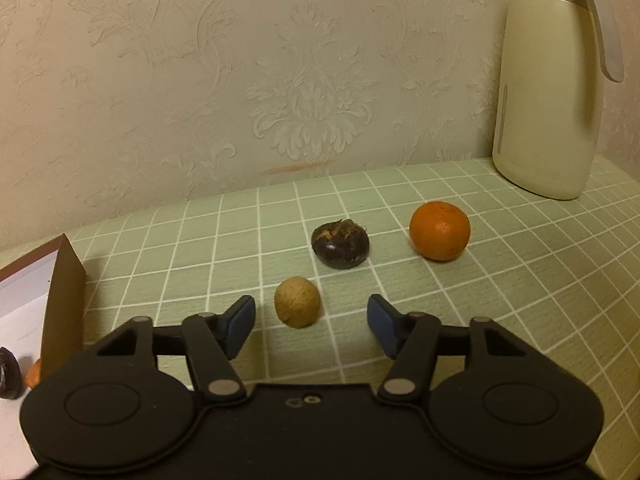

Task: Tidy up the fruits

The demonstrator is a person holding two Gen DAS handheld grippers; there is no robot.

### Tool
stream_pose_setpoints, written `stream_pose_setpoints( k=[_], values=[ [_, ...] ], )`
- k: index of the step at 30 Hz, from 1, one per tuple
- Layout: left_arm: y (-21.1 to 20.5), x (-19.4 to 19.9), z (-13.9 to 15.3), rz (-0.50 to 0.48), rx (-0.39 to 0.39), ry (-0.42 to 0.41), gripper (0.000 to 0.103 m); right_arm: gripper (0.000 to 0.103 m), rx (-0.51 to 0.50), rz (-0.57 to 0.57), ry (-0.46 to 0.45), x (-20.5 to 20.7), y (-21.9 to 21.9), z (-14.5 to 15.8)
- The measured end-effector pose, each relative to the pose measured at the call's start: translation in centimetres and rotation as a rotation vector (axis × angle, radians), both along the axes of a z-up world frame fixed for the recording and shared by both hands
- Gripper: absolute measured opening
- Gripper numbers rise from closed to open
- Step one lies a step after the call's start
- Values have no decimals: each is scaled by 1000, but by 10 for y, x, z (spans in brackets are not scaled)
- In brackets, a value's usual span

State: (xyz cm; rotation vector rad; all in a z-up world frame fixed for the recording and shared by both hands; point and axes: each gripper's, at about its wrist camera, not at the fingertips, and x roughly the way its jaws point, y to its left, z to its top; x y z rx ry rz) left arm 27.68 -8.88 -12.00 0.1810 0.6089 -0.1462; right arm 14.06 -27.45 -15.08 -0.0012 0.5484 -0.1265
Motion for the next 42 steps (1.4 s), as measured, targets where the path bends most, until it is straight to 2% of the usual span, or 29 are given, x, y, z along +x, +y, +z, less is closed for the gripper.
stream_pose_setpoints(
  k=[2, 4, 5, 10, 42],
  values=[
    [-1, 1, -1, 1, -9, -3, 48, 41, 7, 2, -4, 0, 1, 0],
    [-2, 2, -1, -7, -23, -7, 31, 31, 10, 7, -8, 0, 1, 0],
    [-3, 2, -1, -10, -19, -10, 14, 30, 18, 10, -8, 0, 1, -1],
    [-2, 2, 0, -7, -42, -10, 14, 30, 35, 4, -12, 0, 1, -1],
    [2, -37, 19, -11, -40, -11, 14, 30, 56, 2, -19, -8, 3, 15]
  ],
)
